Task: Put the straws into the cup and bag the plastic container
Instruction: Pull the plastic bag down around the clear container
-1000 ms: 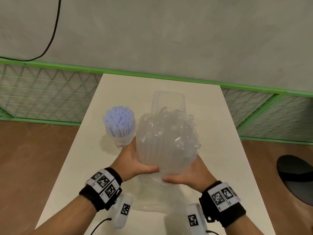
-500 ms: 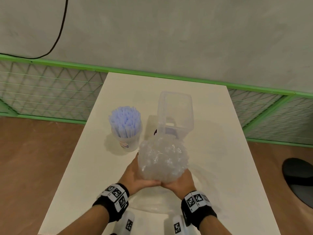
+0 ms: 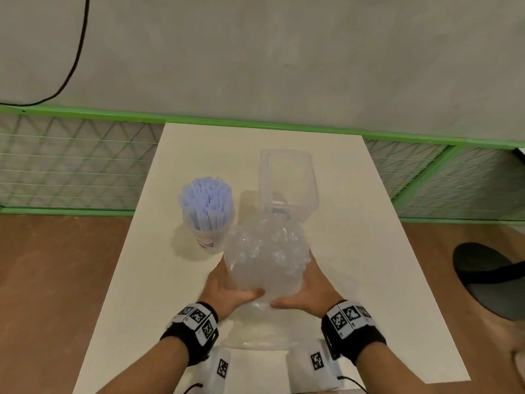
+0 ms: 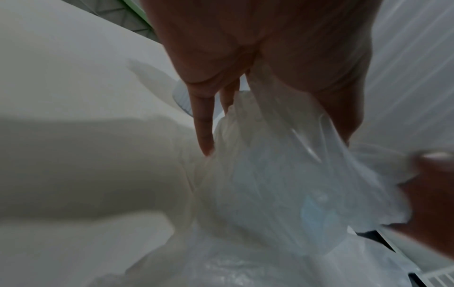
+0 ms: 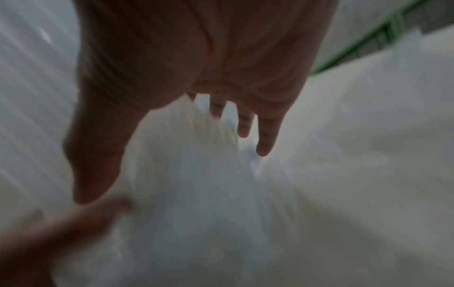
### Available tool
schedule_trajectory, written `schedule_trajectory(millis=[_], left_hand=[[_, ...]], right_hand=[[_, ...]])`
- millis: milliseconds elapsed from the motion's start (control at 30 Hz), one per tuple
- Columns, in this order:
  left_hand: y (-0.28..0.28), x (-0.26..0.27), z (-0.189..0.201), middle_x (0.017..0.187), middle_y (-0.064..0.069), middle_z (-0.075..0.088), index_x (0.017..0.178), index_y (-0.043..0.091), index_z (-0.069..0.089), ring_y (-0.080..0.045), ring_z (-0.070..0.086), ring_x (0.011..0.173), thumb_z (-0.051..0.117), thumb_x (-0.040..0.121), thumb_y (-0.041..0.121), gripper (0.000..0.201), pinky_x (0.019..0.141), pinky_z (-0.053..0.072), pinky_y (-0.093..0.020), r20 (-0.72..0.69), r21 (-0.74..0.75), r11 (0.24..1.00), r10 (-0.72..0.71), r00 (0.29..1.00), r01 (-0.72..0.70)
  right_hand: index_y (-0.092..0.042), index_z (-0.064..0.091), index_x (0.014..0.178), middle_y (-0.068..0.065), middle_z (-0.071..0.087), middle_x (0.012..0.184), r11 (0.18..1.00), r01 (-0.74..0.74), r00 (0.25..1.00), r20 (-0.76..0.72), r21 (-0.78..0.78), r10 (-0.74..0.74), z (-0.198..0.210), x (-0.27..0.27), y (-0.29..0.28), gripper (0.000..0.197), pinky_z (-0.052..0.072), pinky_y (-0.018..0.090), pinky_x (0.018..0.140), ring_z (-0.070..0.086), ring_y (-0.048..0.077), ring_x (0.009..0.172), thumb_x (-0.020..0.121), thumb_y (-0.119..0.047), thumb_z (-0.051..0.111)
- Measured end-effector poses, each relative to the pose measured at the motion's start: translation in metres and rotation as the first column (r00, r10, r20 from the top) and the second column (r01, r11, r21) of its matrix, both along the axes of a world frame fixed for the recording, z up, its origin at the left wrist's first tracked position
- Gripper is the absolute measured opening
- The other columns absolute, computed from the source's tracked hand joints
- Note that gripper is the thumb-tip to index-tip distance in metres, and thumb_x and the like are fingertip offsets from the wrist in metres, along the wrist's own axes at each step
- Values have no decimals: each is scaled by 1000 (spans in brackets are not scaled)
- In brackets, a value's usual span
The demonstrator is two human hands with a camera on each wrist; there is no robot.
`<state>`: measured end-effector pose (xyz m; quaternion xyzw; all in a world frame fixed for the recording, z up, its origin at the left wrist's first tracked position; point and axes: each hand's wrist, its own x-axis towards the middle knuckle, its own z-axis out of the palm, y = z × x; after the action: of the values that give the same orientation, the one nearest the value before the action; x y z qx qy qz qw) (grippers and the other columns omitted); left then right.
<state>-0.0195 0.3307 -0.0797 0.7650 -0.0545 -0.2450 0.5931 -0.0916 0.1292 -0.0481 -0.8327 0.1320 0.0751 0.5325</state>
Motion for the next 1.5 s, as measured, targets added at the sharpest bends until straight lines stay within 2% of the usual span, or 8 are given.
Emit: schedule_trajectory(millis=[233,533,867,1000,1100,1200,1300,1500], left_hand=[[-4,0,-4,98,5,71,121,11,59,11,66,84,95,53,9,77,64,47,-2,-61,11,998,61,996,-60],[-9,-6,-1,101,2,73,118,12,59,0,69,92,92,54,-2,73,72,51,-7,-22,-49,985,163,986,-164],[-1,-3,-7,104,7,74,117,21,64,-3,69,97,96,44,38,82,91,54,-30,18,56,992,116,993,-117],[0,-4,-7,103,9,73,116,23,64,0,68,96,95,48,39,76,87,52,-20,42,90,991,93,995,-97],[0,-4,-5,99,8,74,115,20,65,2,68,93,96,52,30,71,82,53,-14,26,82,991,102,994,-103],[0,-3,-5,100,9,74,115,22,65,1,68,94,95,51,34,72,87,54,-23,25,80,992,92,995,-94],[1,-2,-5,98,11,73,114,24,64,6,67,90,94,52,34,70,79,50,-13,24,102,991,90,996,-92],[0,-2,-5,97,12,73,114,24,62,10,66,87,94,55,28,67,74,49,-6,28,106,990,90,996,-93]], right_hand=[[-35,44,128,-18,51,128,992,-43,962,265,-116,73,68,-11,-27,76,47,22,94,51,11,122,66,-17,83],[-23,55,111,-15,53,109,954,-100,858,462,-282,226,58,8,-32,44,46,20,88,56,9,105,73,-10,73],[-24,44,120,-9,50,109,917,-68,817,505,-394,277,42,15,-19,32,41,21,89,50,8,100,91,-25,58],[-23,42,126,-7,45,117,881,32,788,554,-471,268,34,15,-6,32,42,30,94,50,15,106,94,-25,47],[-21,46,122,-3,45,113,890,80,781,583,-448,223,34,19,-1,27,39,14,95,53,14,101,96,-21,43],[-21,48,117,5,51,110,916,118,777,610,-384,156,37,22,4,26,34,2,93,49,0,102,94,-11,49],[-20,49,114,6,51,111,916,156,754,643,-369,131,39,24,8,39,31,-1,94,42,-14,107,85,4,55],[-23,46,116,0,54,109,921,191,756,649,-339,82,37,26,9,28,37,7,93,50,10,102,92,-8,50]])
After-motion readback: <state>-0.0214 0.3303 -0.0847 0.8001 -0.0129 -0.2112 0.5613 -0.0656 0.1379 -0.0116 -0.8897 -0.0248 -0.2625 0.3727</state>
